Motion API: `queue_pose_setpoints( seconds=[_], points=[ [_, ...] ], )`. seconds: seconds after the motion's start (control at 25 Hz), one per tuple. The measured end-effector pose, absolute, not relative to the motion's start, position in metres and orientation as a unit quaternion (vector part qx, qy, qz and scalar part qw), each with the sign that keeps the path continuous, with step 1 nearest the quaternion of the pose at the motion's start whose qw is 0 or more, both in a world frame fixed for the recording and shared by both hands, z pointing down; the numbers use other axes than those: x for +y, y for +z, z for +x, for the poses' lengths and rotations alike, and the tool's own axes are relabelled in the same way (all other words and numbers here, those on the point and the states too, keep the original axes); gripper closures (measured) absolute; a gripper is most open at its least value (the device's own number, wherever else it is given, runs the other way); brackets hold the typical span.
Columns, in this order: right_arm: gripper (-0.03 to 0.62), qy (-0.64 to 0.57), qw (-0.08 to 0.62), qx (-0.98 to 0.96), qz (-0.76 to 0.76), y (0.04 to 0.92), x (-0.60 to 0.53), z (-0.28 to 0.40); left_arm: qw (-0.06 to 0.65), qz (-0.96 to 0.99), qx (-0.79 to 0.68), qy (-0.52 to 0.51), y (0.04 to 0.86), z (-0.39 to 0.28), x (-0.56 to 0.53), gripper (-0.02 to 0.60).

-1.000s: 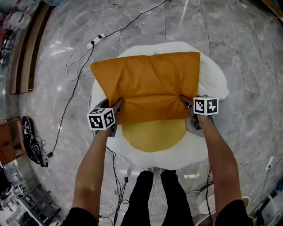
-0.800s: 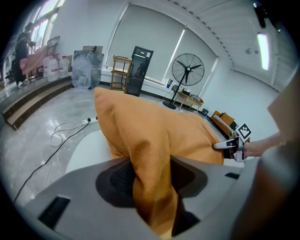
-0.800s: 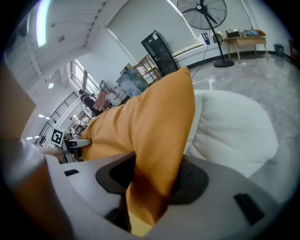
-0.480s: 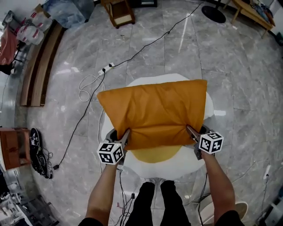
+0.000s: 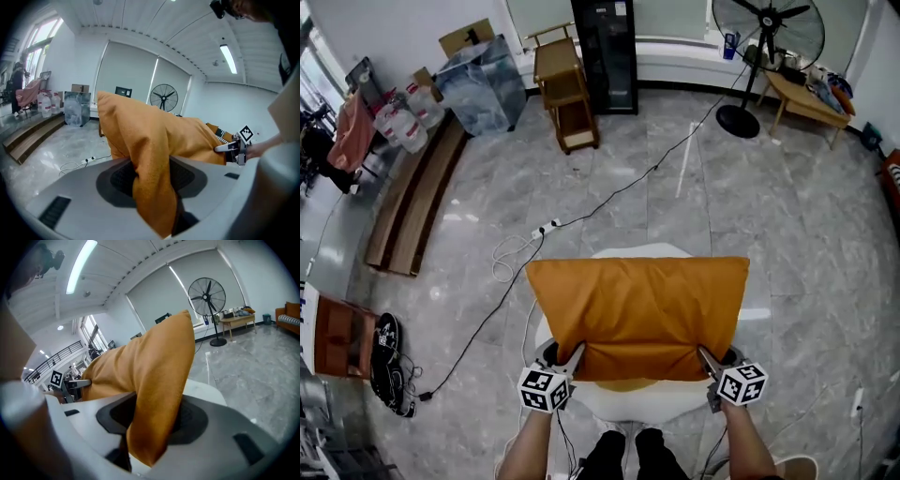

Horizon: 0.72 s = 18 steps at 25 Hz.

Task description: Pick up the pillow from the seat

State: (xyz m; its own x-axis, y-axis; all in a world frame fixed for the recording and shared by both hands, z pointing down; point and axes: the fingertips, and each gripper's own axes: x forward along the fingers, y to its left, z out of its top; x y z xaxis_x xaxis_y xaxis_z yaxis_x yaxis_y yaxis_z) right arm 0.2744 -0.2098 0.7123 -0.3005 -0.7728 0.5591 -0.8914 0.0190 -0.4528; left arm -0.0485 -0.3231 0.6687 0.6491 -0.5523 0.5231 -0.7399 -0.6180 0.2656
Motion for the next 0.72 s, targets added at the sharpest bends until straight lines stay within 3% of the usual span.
queue_pose_setpoints(
  seconds=[0.72],
  points=[
    [0.399,0.239,0.038,-0.734,0.634,0.5,-0.168,0.277,0.149,0.907,-0.382,0.092,0.47,-0.049,-0.28,0.382]
  ],
)
